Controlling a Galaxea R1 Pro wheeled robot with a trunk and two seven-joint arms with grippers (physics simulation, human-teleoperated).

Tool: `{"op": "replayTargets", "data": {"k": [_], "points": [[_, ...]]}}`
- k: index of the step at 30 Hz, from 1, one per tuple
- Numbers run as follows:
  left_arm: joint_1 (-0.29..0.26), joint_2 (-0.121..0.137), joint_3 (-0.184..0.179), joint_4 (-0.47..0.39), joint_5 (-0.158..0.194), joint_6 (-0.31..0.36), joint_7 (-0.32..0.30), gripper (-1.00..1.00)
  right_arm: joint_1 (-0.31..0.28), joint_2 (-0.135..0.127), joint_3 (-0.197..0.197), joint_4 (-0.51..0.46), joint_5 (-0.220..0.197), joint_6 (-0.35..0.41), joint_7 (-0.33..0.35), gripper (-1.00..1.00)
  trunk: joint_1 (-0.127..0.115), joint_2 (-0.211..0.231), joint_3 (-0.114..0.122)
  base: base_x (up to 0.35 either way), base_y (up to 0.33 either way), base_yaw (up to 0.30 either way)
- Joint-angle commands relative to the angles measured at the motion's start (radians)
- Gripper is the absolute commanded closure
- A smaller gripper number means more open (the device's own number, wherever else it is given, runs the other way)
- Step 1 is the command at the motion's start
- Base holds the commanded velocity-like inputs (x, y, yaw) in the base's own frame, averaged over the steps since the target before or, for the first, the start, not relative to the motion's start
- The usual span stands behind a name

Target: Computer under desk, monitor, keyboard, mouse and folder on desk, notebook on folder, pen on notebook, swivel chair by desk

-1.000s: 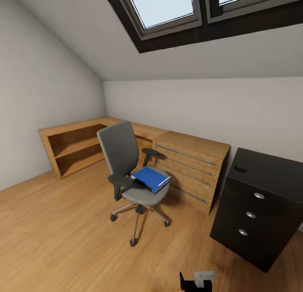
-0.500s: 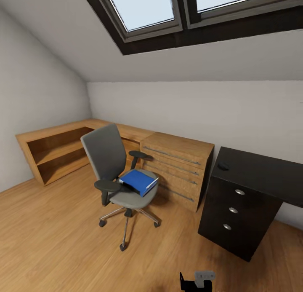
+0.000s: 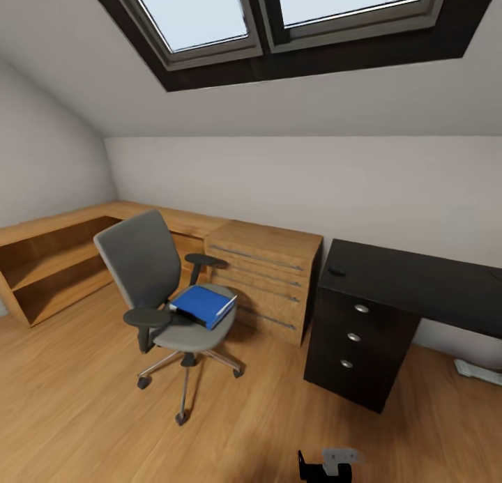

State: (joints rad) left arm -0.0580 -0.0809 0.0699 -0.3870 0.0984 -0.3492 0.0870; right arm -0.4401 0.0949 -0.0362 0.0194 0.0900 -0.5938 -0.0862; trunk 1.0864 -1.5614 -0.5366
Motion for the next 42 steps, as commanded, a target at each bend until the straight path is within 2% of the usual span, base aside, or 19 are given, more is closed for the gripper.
{"op": "replayTargets", "data": {"k": [1,11,22,27,32,37,39,42], "points": [[0.0,0.0,0.002,0.0,0.007,-0.004,-0.002,-1.0,-0.001,0.0,-0.004,0.002,0.01,-0.003,-0.007,-1.0,0.0,-0.001,-0.001,0.0,0.0,-0.271],[0.0,0.0,0.002,-0.003,0.006,-0.031,-0.001,-1.0,-0.001,-0.001,-0.004,0.002,0.012,-0.003,-0.007,-1.0,0.0,-0.001,-0.001,0.02,0.0,-0.28],[0.0,-0.006,-0.004,-0.003,0.003,-0.033,-0.002,-1.0,-0.001,-0.003,-0.004,0.002,0.013,-0.017,-0.007,-1.0,0.0,-0.001,0.004,0.267,0.0,-0.292],[0.0,-0.006,-0.005,-0.003,0.003,-0.033,-0.002,-1.0,0.008,-0.001,-0.004,0.002,0.015,-0.086,-0.009,-1.0,0.0,-0.001,0.006,0.318,0.0,-0.293],[0.0,-0.006,-0.005,-0.003,0.003,-0.033,-0.003,-1.0,0.019,-0.001,-0.004,0.001,0.015,-0.124,-0.01,-1.0,0.0,-0.001,0.009,0.293,0.0,-0.293],[0.0,-0.005,-0.006,-0.003,0.003,-0.034,-0.003,-1.0,0.022,-0.004,-0.006,0.002,0.013,-0.167,-0.01,-1.0,0.0,-0.001,0.012,0.094,0.0,-0.293],[0.0,-0.006,-0.007,-0.003,0.003,-0.037,-0.004,-1.0,0.031,-0.007,-0.006,0.001,0.012,-0.222,-0.018,-1.0,0.0,-0.001,0.013,0.02,0.0,-0.293],[0.0,-0.006,-0.01,-0.003,0.003,-0.049,-0.004,-1.0,0.033,-0.007,-0.006,0.001,0.011,-0.237,-0.037,-1.0,-0.012,0.02,0.025,0.006,0.0,-0.293]]}}
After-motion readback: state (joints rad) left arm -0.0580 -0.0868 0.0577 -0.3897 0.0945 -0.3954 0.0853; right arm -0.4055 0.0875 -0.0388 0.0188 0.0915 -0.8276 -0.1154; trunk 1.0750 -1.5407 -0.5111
